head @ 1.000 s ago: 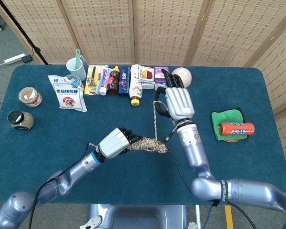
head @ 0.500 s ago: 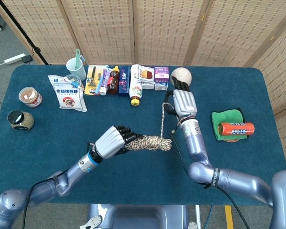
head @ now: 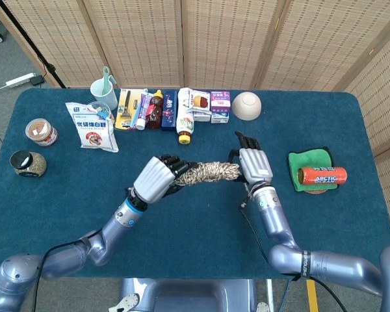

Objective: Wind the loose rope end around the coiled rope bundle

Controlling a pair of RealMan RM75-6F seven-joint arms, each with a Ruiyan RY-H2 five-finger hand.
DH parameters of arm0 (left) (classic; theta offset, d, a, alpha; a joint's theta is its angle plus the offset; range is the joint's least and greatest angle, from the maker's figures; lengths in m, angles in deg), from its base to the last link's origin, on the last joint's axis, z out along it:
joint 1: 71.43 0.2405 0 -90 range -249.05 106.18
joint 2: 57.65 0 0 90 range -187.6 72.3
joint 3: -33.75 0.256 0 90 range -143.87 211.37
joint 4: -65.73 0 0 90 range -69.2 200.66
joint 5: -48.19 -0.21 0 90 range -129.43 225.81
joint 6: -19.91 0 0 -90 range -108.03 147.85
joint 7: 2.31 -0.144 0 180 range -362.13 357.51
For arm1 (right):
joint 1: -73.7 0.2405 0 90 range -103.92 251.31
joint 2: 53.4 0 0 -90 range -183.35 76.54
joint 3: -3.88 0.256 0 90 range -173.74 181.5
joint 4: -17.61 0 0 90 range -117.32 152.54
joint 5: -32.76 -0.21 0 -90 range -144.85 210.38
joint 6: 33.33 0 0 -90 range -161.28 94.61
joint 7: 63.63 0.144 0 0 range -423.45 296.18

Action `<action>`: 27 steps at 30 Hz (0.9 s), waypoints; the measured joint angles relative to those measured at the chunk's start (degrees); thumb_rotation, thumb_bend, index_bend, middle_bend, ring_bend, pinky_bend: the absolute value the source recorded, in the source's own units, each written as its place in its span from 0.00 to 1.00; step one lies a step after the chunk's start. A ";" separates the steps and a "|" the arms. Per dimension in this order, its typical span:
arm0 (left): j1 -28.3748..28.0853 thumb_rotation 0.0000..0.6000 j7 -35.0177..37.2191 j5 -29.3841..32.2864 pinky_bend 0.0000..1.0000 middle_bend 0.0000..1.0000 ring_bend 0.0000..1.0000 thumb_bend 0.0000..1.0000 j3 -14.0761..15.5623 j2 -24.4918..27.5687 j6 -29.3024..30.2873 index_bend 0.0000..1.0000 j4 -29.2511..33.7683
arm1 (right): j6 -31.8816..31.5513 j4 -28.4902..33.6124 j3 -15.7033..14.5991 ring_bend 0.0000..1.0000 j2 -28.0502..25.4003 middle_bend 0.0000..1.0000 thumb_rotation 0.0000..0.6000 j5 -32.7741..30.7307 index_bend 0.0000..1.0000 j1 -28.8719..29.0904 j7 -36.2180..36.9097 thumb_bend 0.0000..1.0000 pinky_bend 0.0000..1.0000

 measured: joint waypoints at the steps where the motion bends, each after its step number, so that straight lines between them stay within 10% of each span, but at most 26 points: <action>1: -0.13 1.00 -0.61 0.27 0.74 0.65 0.60 0.57 -0.25 -0.12 -0.36 0.77 0.07 | -0.47 1.30 -0.42 0.00 -0.39 0.00 1.00 0.70 0.70 -0.65 0.20 0.49 0.00; 16: -1.55 1.00 -2.40 2.30 0.74 0.65 0.60 0.57 -1.97 -3.80 -2.83 0.78 -3.34 | -4.62 16.57 -4.67 0.00 -5.27 0.00 1.00 7.99 0.70 -7.33 2.34 0.49 0.00; 27: -1.12 1.00 -2.81 2.80 0.74 0.65 0.60 0.57 -3.03 -3.04 -1.36 0.78 0.51 | -4.41 16.66 -6.27 0.00 -4.85 0.00 1.00 9.07 0.70 -9.34 3.02 0.49 0.00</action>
